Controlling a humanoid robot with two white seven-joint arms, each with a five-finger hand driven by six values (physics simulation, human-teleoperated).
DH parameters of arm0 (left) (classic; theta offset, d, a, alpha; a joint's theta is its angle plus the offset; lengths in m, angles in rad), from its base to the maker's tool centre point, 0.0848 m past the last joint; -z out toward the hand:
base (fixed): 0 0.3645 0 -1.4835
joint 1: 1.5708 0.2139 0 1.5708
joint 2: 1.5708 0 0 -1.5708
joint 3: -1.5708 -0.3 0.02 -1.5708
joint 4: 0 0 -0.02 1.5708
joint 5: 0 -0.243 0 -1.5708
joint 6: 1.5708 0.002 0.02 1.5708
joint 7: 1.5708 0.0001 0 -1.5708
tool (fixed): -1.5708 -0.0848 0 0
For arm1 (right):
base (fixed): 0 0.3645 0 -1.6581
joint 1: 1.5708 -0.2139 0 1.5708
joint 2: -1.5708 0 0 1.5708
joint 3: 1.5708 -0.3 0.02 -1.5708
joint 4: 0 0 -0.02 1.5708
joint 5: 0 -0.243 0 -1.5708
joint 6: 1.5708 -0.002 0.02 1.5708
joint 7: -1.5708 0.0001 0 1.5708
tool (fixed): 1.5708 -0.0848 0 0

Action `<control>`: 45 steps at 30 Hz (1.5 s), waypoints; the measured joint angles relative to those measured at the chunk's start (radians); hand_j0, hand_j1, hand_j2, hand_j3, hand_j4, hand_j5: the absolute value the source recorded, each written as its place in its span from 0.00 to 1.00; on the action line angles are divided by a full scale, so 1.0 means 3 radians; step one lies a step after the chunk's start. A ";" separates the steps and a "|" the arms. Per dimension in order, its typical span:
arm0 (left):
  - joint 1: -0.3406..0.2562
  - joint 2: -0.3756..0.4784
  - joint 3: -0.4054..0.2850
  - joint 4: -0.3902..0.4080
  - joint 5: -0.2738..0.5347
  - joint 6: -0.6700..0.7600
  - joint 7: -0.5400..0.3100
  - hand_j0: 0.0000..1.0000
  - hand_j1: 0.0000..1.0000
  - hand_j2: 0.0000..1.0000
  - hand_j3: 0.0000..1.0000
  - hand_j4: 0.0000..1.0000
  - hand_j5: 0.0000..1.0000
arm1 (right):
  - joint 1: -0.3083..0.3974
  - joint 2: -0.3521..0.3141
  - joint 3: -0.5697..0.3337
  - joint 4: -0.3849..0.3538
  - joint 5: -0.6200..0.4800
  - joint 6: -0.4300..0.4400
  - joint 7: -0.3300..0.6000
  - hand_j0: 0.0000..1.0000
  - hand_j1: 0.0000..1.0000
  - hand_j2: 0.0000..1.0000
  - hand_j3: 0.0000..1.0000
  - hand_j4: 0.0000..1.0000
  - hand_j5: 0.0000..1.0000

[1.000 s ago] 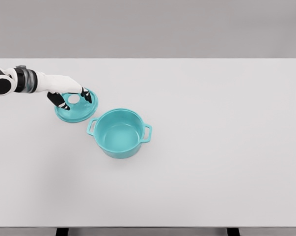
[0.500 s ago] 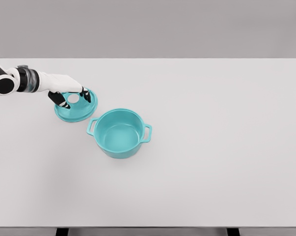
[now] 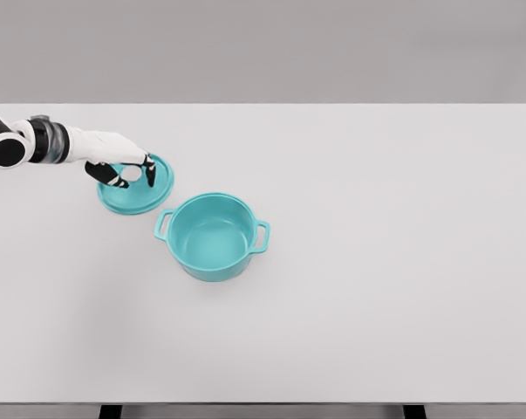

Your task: Cover the pot with left arm

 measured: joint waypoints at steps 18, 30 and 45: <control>-0.0112 0.0161 -0.0006 -0.0048 0.0019 -0.0329 -0.0011 0.52 0.52 0.52 0.52 0.52 0.52 | 0.0000 0.0000 0.0000 0.0000 0.0000 0.0000 -0.0001 1.00 1.00 1.00 1.00 1.00 1.00; -0.0215 0.0364 -0.0003 -0.0480 0.0279 -0.0382 -0.0201 0.53 0.53 0.53 0.53 0.53 0.53 | 0.0000 0.0000 0.0000 0.0000 0.0000 0.0000 -0.0001 1.00 1.00 1.00 1.00 1.00 1.00; -0.0394 0.0510 0.0000 -0.1146 0.0741 -0.0384 -0.0251 0.53 0.53 0.53 0.53 0.53 0.53 | 0.0000 0.0000 0.0000 0.0000 0.0000 0.0000 -0.0001 1.00 1.00 1.00 1.00 1.00 1.00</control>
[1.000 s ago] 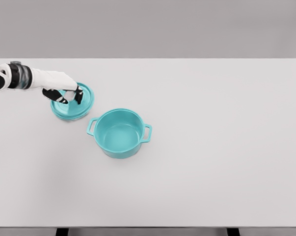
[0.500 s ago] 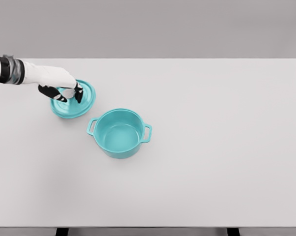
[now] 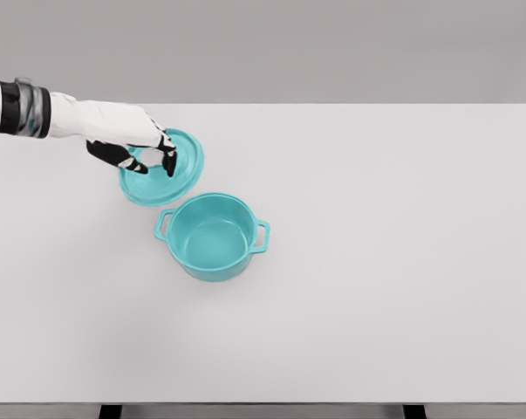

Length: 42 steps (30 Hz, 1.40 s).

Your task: Cover the pot with left arm

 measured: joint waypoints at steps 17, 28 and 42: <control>0.0020 0.0048 -0.0051 -0.0721 0.0164 -0.0001 0.0000 0.53 0.53 0.53 0.53 0.53 0.53 | 0.0000 0.0000 0.0000 0.0000 0.0000 0.0000 0.0000 1.00 1.00 1.00 1.00 1.00 1.00; 0.0071 0.0009 -0.0196 -0.0835 0.0143 -0.0001 0.0000 0.54 0.54 0.54 0.54 0.54 0.54 | 0.0000 0.0000 0.0000 0.0000 0.0000 0.0000 0.0001 1.00 1.00 1.00 1.00 1.00 1.00; 0.0112 -0.0047 -0.0250 -0.0848 0.0056 0.0000 0.0000 0.57 0.57 0.57 0.57 0.57 0.57 | 0.0000 0.0000 0.0000 0.0000 0.0000 0.0000 0.0000 1.00 1.00 1.00 1.00 1.00 1.00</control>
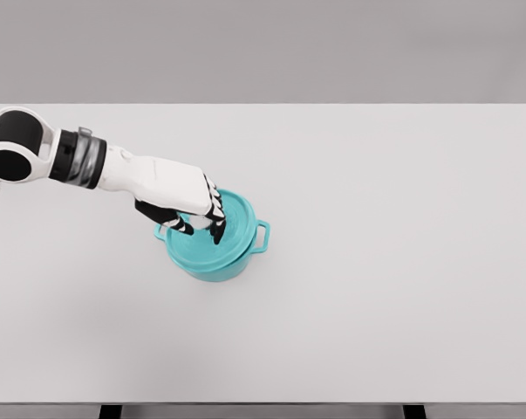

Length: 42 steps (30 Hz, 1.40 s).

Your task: Cover the pot with left arm

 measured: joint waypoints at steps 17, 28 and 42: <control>0.0000 -0.0028 -0.0019 0.0020 -0.0133 0.0000 0.0000 0.72 0.72 0.72 0.72 0.72 0.72 | 0.0000 0.0000 0.0000 0.0000 0.0000 0.0000 -0.0001 1.00 1.00 1.00 1.00 1.00 1.00; 0.0000 -0.0024 -0.0024 0.0016 -0.0175 0.0000 0.0000 0.91 0.91 0.91 0.91 0.91 0.91 | 0.0000 0.0000 0.0000 0.0000 0.0000 0.0000 0.0000 1.00 1.00 1.00 1.00 1.00 1.00; 0.0000 -0.0013 -0.0034 0.0002 -0.0175 0.0001 0.0000 1.00 1.00 1.00 1.00 1.00 1.00 | 0.0000 0.0000 0.0000 0.0000 0.0000 0.0000 0.0000 1.00 1.00 1.00 1.00 1.00 1.00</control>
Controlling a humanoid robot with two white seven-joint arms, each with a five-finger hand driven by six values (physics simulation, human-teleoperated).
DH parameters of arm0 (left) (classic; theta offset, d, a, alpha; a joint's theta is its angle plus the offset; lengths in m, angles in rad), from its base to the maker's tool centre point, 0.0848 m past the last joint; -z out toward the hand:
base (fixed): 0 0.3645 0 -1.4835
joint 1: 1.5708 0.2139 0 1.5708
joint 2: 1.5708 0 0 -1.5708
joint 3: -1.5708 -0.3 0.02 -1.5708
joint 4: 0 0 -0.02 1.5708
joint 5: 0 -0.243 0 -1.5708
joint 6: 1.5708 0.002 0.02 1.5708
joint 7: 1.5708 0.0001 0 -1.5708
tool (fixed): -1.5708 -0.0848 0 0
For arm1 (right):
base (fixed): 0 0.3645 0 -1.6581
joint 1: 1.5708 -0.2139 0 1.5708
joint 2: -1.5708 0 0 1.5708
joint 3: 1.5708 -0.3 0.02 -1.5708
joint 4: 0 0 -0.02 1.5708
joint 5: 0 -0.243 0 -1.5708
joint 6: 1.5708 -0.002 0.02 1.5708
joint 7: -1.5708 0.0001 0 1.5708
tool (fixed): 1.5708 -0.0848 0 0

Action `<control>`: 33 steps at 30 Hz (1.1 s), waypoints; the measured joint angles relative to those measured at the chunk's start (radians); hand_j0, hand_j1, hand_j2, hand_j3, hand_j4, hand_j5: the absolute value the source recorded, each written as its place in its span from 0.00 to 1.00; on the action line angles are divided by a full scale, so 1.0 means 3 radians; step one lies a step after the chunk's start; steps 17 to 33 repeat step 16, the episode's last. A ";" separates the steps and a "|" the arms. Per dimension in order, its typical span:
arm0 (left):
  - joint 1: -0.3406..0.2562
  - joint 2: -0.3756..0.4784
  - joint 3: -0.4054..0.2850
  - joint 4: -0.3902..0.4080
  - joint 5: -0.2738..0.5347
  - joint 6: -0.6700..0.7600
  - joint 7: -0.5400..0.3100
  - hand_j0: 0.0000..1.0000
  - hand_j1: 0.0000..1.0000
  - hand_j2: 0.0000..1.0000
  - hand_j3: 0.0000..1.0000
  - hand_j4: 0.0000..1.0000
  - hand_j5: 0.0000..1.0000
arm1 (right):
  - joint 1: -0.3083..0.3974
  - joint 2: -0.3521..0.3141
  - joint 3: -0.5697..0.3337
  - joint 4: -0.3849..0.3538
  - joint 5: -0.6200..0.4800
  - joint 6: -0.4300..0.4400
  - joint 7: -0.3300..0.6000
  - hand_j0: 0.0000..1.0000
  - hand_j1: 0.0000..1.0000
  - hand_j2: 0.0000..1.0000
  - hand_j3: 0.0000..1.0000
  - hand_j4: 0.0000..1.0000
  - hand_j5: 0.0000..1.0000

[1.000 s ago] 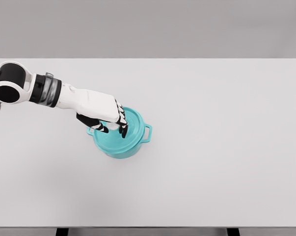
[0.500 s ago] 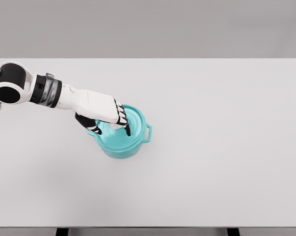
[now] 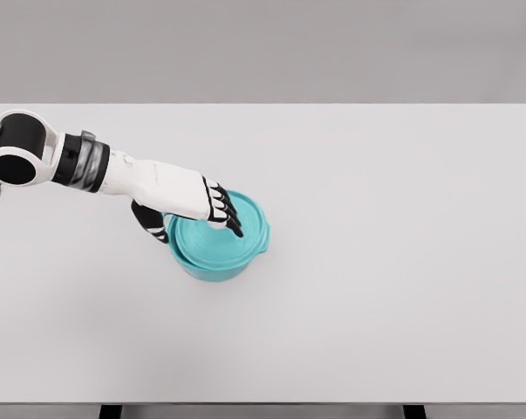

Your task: Cover the pot with left arm

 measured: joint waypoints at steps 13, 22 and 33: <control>-0.0118 0.0467 0.0101 0.0726 0.0013 0.0000 0.0000 1.00 1.00 1.00 1.00 1.00 1.00 | 0.0000 0.0000 0.0000 0.0000 0.0000 0.0000 0.0001 1.00 1.00 1.00 1.00 1.00 1.00; -0.0113 0.0482 0.0139 0.1077 0.0007 -0.0001 0.0000 1.00 1.00 1.00 1.00 1.00 1.00 | 0.0000 0.0000 0.0000 0.0000 0.0000 0.0000 0.0000 1.00 1.00 1.00 1.00 1.00 1.00; -0.0113 0.0482 0.0139 0.1077 0.0007 -0.0001 0.0000 1.00 1.00 1.00 1.00 1.00 1.00 | 0.0000 0.0000 0.0000 0.0000 0.0000 0.0000 0.0000 1.00 1.00 1.00 1.00 1.00 1.00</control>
